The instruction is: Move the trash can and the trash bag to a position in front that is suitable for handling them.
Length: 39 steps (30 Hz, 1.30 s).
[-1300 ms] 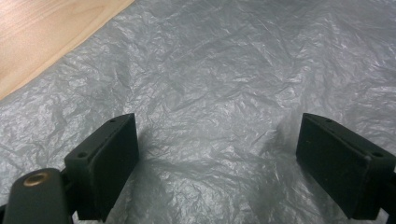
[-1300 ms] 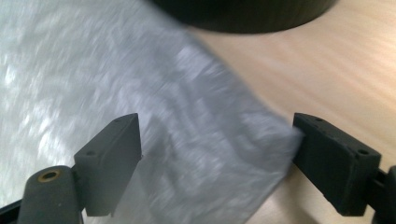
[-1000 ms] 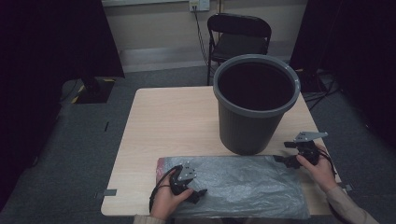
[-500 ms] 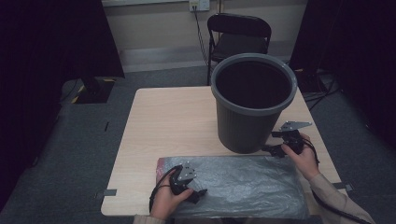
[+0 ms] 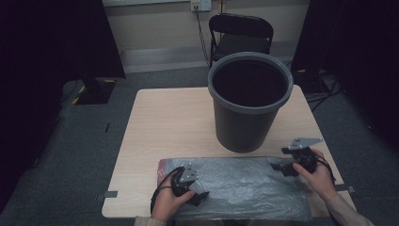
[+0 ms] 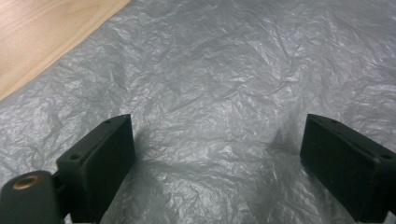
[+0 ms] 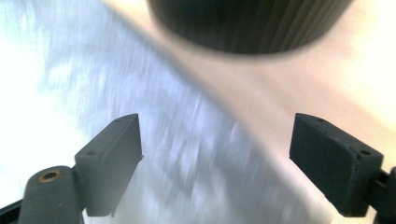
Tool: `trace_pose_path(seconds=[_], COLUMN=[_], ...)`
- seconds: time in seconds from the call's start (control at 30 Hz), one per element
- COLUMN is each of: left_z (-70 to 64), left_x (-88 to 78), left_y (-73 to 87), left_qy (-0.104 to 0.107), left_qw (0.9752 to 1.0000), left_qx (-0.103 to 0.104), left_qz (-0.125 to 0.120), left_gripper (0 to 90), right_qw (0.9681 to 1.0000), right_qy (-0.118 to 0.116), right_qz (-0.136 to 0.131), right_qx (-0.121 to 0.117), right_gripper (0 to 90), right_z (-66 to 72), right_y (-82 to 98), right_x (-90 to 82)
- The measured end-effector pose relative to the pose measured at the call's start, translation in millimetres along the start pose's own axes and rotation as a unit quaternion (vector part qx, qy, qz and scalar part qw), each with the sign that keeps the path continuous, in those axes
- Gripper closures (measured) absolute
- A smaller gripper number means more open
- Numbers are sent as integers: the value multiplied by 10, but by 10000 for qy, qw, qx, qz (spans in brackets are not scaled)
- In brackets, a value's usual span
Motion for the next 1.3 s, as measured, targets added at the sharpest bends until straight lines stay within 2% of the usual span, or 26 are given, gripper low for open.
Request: trace_pose_path(seconds=[0.03, 0.07, 0.13, 0.17, 0.27, 0.3, 0.33, 0.37, 0.4, 0.5, 0.6, 0.67, 0.73, 0.87, 0.9, 0.93, 1.07, 1.1, 1.17, 1.3], left_z=[8, 8, 25, 46, 79, 124, 124, 150, 207, 260, 419, 447, 533, 660, 727, 727, 833, 883, 920, 952], left_x=[-3, -3, -11, -20, -31, -58, -58, -76, -120, -148, -198, -211, -248, -329, -374, -374, -451, -486, -530, -575], left_y=[-17, -17, -47, -89, -141, -210, -210, -249, -338, -419, -612, -647, -757, -937, -1041, -1041, -1242, -1341, -1433, -1559], left_qy=[-18, -18, -69, -15, -12, -22, -22, -35, -68, -60, -132, -111, -98, -104, -90, -90, -208, -265, -339, -331], left_qw=[10000, 10000, 9998, 9993, 9991, 9988, 9988, 9986, 9981, 9977, 9973, 9972, 9969, 9959, 9953, 9953, 9941, 9938, 9929, 9924], left_qx=[-79, -79, -137, -293, -382, -451, -451, -495, -512, -573, -580, -595, -648, -762, -803, -803, -841, -830, -848, -926], left_qz=[34, 34, 99, 235, 205, 185, 185, 200, 323, 364, 425, 446, 444, 470, 533, 533, 660, 695, 759, 740], left_gripper=[84, 107, 141, 156, 159, 159, 160, 159, 159, 159, 159, 162, 162, 164, 166, 167, 166, 165, 167, 168], right_qw=[9999, 9999, 9999, 10000, 10000, 9999, 9999, 9999, 9999, 9999, 9999, 9998, 9998, 9998, 9998, 9998, 9998, 9998, 9998, 9997], right_qy=[13, 13, 29, 52, 70, 42, 42, 36, 38, 47, 120, 143, 170, 154, 158, 158, 161, 161, 161, 170], right_qz=[111, 111, 164, 58, 2, -139, -139, -124, -128, -128, -117, -121, -118, -108, -117, -117, -118, -118, -118, -129], right_qx=[-61, -61, -35, 13, -7, -14, -14, -41, -48, -45, 28, 40, 69, 90, 78, 78, 73, 72, 73, 70], right_gripper=[160, 160, 164, 157, 155, 156, 156, 156, 156, 155, 155, 155, 155, 152, 151, 151, 151, 151, 151, 151], right_z=[65, 65, 68, 60, 42, 15, 15, -7, -19, -51, -126, -148, -172, -178, -184, -184, -186, -186, -186, -186], right_y=[162, 162, 273, 324, 333, 359, 359, 372, 377, 391, 450, 466, 487, 490, 485, 485, 485, 485, 485, 484], right_x=[-22, -22, -1, 8, 9, 13, 13, 1, -3, -16, -71, -86, -106, -108, -102, -102, -101, -101, -101, -99])
Point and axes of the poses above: each handheld gripper's, and its own axes: x roughly forward along the jaws, y roughly out of its underside, z roughly to its left, the point moved 3 cm from there along x, roughly forward along the jaws, and after that the axes turned 5 degrees about -x, right-handed, at the moved point
